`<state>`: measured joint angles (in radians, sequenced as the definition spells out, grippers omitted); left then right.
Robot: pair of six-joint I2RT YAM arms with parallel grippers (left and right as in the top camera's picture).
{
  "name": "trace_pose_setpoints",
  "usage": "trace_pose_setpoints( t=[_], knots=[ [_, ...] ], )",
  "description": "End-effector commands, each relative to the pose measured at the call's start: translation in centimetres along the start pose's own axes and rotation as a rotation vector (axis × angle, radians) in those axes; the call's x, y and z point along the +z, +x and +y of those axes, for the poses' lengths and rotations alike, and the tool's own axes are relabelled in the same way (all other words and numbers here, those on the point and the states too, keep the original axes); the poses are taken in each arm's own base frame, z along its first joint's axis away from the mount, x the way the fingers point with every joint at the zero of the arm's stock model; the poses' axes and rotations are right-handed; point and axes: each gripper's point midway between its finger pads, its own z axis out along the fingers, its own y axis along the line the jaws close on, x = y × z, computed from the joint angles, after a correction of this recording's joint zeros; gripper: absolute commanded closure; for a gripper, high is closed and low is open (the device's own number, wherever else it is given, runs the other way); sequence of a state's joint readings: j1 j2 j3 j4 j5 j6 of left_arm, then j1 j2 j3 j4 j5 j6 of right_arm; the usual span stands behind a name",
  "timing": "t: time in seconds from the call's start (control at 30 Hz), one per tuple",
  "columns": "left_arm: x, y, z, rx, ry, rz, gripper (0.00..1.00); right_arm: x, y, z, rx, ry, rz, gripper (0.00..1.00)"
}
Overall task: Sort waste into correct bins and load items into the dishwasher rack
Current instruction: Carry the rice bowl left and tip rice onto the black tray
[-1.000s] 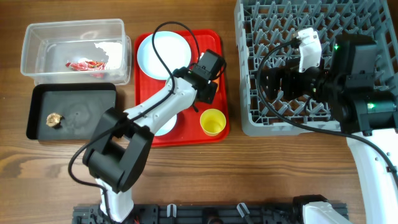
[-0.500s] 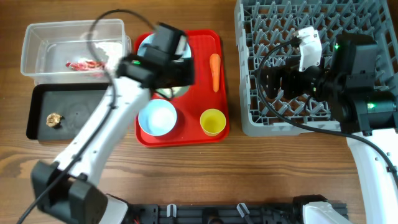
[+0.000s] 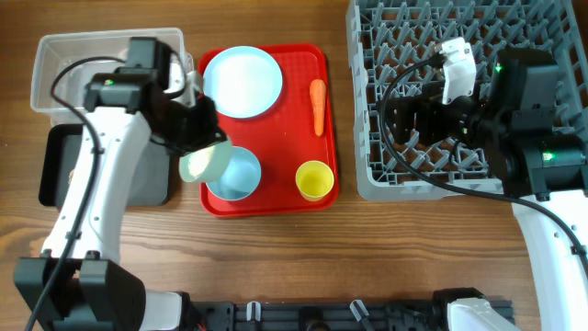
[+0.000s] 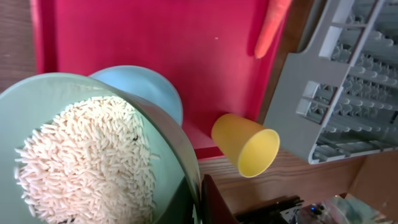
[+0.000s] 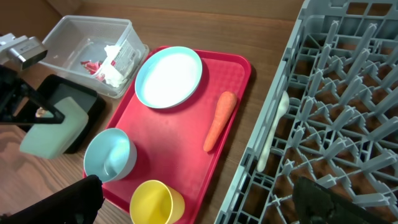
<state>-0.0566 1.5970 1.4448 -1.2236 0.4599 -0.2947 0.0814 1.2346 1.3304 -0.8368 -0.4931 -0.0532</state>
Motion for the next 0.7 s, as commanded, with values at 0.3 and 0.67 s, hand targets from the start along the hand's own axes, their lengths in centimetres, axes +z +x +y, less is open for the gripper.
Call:
trace_pose_setpoints(
  t=[0.3, 0.67],
  knots=[
    [-3.5, -1.6, 7.5, -0.095, 0.137, -0.071, 0.96, -0.2, -0.6, 0.0, 0.026, -0.002, -0.013, 0.00],
    [-7.6, -5.4, 10.6, -0.058, 0.364, -0.282, 0.96, -0.2, -1.1, 0.5, 0.041, -0.029, -0.033, 0.00]
  ],
)
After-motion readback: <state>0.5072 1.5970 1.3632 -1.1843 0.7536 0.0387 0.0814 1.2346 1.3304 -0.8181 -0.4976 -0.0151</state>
